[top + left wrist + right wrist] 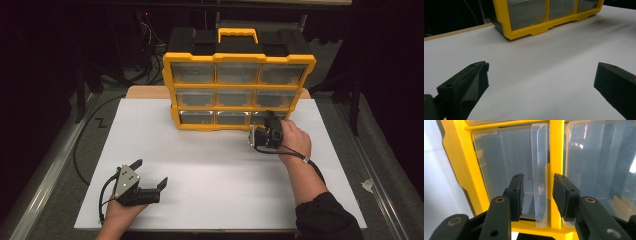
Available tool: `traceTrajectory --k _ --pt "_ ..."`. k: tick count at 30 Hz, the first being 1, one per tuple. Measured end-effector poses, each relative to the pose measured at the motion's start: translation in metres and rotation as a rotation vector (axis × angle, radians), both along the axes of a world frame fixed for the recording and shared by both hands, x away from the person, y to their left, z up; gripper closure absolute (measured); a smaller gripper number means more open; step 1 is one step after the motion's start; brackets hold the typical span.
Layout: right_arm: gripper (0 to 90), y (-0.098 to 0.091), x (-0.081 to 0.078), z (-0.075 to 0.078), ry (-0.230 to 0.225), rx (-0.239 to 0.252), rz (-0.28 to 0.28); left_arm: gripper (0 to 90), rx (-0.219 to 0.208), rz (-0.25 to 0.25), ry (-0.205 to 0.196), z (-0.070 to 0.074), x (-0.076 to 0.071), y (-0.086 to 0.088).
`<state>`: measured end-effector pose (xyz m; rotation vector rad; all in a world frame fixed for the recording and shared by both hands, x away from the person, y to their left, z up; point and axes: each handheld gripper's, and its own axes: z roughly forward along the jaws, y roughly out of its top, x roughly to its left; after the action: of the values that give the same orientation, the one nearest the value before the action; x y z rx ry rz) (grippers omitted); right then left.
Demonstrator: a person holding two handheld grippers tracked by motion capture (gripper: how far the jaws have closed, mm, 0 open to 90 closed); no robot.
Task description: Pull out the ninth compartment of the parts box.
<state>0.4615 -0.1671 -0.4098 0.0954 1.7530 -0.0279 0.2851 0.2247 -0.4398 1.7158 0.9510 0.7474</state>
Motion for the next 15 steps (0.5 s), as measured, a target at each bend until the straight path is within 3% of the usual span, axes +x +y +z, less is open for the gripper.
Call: traceTrajectory --k 4,15 --pt "66.7 0.0 0.0009 -0.0007 0.006 -0.009 0.002 0.1 0.001 0.001 0.001 -0.0002 0.0002 0.0002" --pt "69.5 -0.0001 0.0036 -0.0094 -0.044 -0.048 0.022 0.1 0.007 0.002 0.01 -0.0013 0.0005 -0.0003"
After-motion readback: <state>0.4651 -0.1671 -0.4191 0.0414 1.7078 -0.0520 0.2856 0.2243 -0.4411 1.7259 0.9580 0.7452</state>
